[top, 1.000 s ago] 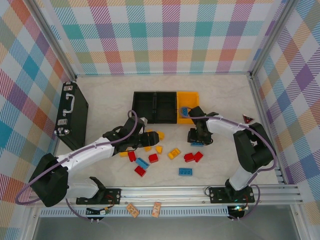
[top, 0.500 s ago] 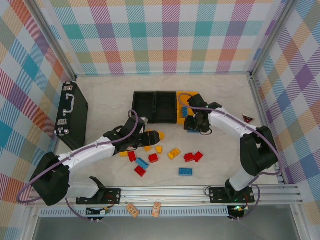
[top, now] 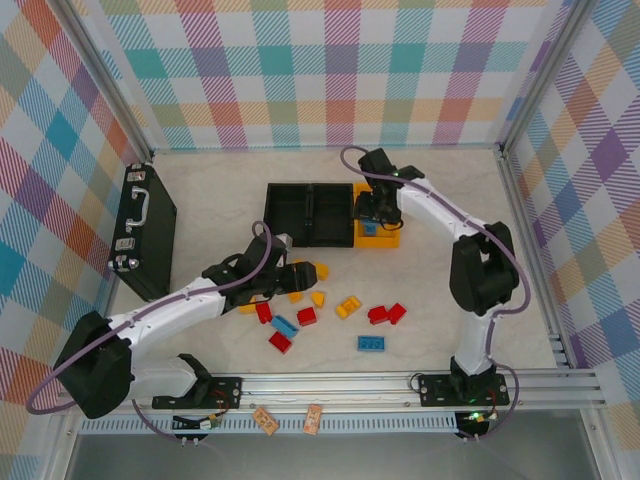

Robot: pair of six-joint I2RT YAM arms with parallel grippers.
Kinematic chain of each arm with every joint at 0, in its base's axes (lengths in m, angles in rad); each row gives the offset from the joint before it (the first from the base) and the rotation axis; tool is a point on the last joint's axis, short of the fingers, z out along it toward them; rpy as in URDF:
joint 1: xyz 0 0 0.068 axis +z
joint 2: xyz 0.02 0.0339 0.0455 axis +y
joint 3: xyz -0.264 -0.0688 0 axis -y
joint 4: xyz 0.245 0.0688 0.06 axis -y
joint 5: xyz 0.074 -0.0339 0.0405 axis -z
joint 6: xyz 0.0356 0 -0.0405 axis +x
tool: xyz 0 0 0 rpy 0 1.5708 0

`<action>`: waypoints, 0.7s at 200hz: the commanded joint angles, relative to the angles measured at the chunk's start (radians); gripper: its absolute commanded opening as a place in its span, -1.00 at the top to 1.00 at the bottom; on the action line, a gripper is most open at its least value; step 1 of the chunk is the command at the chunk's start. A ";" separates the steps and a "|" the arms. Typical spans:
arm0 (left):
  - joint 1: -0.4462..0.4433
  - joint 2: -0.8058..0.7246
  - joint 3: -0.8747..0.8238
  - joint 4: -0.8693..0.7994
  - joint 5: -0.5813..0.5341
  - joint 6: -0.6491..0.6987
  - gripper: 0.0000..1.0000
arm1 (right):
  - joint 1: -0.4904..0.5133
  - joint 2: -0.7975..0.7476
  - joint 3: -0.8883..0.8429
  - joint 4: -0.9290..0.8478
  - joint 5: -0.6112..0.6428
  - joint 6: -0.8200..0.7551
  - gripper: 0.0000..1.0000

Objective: Sort the legos into containers by color
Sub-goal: Place the lego in the container.

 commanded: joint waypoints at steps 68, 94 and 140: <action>-0.012 -0.048 -0.024 -0.035 -0.030 0.025 -0.41 | -0.013 0.141 0.180 -0.129 0.170 -0.082 0.00; -0.013 -0.047 -0.023 -0.032 -0.031 0.023 -0.41 | -0.013 0.164 0.197 -0.140 0.183 -0.090 -0.01; -0.013 -0.042 -0.021 -0.032 -0.031 0.018 -0.41 | -0.012 0.192 0.203 -0.138 0.190 -0.104 -0.04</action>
